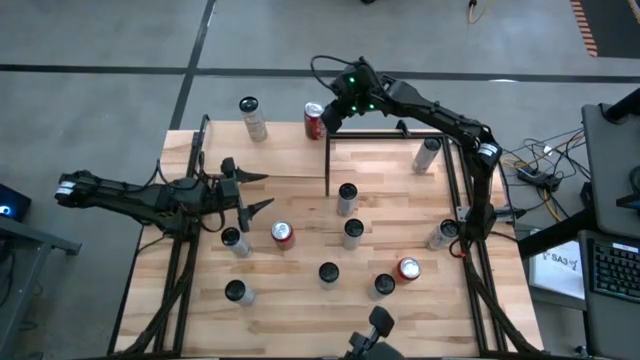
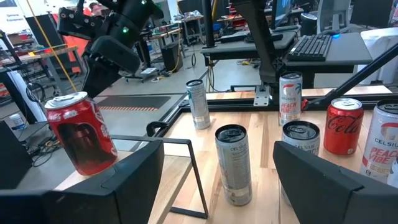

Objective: Place canned beverage on shelf
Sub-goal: Put the top right red soda can on the shelf

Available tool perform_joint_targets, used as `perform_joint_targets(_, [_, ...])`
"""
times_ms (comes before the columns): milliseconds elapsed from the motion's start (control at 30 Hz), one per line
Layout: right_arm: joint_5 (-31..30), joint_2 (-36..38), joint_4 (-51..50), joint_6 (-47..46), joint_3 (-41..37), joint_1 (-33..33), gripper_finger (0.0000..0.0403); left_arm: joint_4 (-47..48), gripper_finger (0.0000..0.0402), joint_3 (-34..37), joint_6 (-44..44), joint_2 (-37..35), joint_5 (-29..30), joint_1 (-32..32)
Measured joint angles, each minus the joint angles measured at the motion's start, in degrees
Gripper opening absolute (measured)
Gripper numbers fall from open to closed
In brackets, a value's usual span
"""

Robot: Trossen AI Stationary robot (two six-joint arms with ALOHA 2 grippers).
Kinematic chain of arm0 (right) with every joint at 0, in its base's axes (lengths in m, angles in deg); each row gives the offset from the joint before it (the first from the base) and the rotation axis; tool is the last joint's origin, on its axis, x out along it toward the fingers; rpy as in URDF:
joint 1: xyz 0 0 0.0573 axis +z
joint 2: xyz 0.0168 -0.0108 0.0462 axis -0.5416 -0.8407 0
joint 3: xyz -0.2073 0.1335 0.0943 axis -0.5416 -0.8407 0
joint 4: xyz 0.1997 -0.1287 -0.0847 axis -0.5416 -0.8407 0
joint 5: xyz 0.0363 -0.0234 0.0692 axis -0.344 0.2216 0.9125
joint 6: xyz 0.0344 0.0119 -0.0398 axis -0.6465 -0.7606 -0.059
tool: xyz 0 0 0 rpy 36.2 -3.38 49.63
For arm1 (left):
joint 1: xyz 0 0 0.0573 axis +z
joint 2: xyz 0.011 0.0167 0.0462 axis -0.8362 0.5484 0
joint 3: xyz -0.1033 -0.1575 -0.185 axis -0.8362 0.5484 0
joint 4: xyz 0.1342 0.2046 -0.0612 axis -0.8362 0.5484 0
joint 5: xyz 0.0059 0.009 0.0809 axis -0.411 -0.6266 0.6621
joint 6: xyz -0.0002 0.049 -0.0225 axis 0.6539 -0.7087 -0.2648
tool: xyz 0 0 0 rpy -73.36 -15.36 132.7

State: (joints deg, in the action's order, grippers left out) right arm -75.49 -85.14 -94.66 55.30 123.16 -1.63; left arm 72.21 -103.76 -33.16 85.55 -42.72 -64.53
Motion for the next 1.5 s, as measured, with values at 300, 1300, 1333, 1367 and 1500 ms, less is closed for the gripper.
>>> perform_joint_targets(300, [-0.3, 0.8, -1.9, -3.2, 1.7, 1.3, 0.0011, -0.3, 0.0286, 0.0, 0.0, 0.0, 0.0, 0.0])
perform_joint_targets(1300, [-3.2, -0.4, 3.7, 4.3, 1.4, 3.8, 0.0011, -0.5, 0.0286, 0.0, 0.1, 0.1, 0.0, 0.0])
perform_joint_targets(1333, [-3.3, -0.3, 3.5, 4.1, 1.4, 3.8, 0.0011, -0.5, 0.0286, 0.0, 0.1, 0.1, 0.0, 0.0])
perform_joint_targets(1367, [-3.3, -0.3, 3.4, 4.0, 1.4, 4.0, 0.0011, -0.5, 0.0286, 0.0, 0.1, 0.1, 0.0, 0.0])
perform_joint_targets(1500, [-3.7, -0.3, 3.3, 3.3, 1.5, 4.5, 0.0011, -0.6, 0.0286, 0.0, 0.1, 0.1, 0.0, 0.0])
